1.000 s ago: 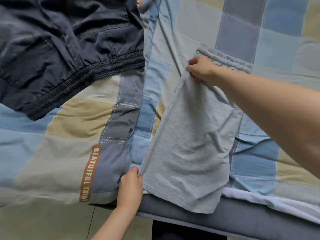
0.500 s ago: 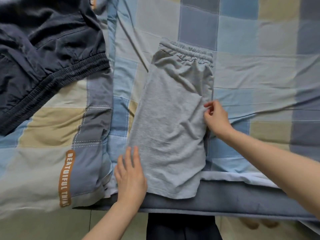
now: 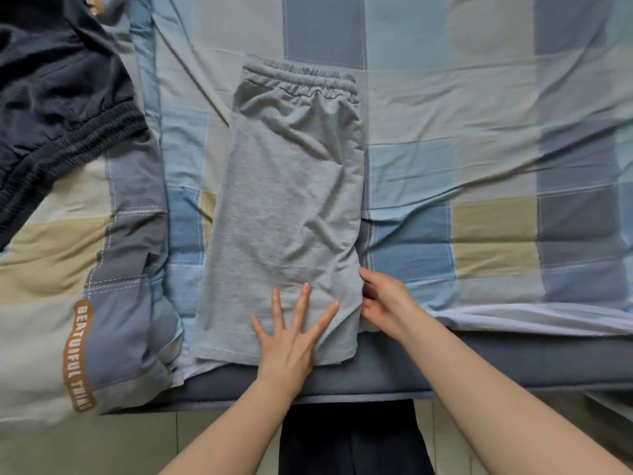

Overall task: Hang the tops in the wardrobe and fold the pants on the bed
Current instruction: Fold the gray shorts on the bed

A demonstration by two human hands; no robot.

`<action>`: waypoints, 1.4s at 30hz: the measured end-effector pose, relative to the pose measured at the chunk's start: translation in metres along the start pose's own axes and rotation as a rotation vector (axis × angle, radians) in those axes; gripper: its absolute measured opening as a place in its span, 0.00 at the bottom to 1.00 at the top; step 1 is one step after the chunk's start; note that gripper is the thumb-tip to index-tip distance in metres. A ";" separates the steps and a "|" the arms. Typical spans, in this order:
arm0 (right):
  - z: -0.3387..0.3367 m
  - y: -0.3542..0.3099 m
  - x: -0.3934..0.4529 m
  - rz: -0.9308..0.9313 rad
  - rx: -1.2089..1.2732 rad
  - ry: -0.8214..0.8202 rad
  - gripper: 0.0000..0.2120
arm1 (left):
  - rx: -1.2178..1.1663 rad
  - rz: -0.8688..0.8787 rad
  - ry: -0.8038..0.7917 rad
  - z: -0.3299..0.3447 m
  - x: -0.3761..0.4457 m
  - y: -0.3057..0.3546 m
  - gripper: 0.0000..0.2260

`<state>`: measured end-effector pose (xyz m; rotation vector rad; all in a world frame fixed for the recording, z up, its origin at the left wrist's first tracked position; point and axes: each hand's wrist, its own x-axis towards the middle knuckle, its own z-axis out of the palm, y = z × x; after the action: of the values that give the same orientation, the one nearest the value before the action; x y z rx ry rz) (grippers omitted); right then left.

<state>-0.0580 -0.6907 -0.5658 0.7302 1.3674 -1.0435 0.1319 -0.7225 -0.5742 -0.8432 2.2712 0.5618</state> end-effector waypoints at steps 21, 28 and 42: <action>-0.032 0.016 0.000 0.201 -0.370 -0.361 0.26 | 0.372 0.594 0.519 0.012 -0.022 0.001 0.14; -0.022 0.014 -0.005 0.061 -0.679 -0.211 0.21 | 0.471 0.683 0.354 0.009 -0.031 -0.004 0.09; 0.002 -0.015 0.000 -0.368 -0.915 -0.048 0.15 | 0.310 0.573 0.253 0.020 -0.033 0.002 0.24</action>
<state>-0.0702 -0.6988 -0.5637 -0.2284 1.7586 -0.5787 0.1581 -0.6962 -0.5651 -0.1032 2.7496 0.3381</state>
